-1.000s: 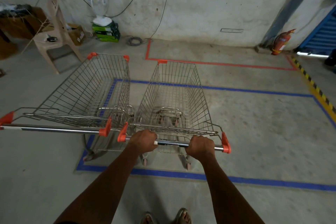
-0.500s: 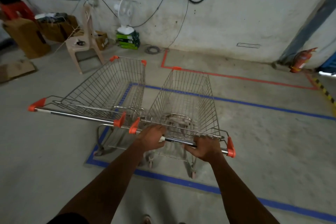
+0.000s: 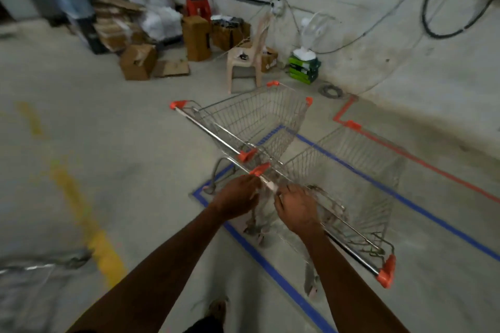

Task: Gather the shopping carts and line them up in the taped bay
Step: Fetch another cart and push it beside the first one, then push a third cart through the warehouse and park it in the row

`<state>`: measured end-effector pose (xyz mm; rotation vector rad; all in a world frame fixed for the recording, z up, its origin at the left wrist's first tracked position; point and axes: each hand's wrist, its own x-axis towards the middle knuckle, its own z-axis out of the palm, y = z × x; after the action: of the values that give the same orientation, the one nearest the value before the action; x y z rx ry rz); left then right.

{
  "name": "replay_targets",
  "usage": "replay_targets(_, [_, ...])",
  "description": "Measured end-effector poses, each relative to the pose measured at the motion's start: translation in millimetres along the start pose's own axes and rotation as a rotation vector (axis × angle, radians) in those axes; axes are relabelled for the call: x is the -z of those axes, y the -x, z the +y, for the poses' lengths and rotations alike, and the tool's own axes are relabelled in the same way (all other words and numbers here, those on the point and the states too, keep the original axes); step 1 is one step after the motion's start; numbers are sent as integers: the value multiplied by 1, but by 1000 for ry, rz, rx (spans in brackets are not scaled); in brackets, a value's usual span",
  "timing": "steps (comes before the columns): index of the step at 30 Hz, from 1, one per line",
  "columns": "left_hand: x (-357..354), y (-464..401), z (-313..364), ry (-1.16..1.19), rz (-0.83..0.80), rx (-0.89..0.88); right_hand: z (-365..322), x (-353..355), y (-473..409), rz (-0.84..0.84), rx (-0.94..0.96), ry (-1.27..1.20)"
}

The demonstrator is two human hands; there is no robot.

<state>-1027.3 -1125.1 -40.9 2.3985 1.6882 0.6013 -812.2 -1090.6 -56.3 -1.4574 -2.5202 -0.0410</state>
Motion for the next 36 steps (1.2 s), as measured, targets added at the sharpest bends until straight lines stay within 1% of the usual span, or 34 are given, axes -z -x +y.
replay_targets(3, [23, 54, -32, 3, 88, 185, -47, -15, -29, 4, 121, -32])
replay_targets(5, [40, 94, -55, 4, 153, 276, -87, -21, -48, 41, 219, -104])
replay_targets(8, [64, 153, -91, -59, 218, 424, -154, -27, -71, 77, 382, -184])
replay_targets(12, [91, 223, -138, -144, 238, 588, -246, -44, -101, 1, 560, -196])
replay_targets(16, [121, 285, -184, -178, 337, 791, -346, -60, -124, -1, 761, -219])
replay_targets(20, [153, 341, -225, -182, 401, 946, -442, -69, -139, -22, 894, -302])
replay_targets(25, [191, 407, -257, -223, 499, 1137, -557, -71, -155, -33, 1090, -355])
replay_targets(31, [227, 473, -279, -295, 590, 1320, -676, -82, -174, -73, 1251, -403])
replay_targets(36, [248, 512, -304, -407, 599, 1470, -759, -98, -184, -127, 1419, -442])
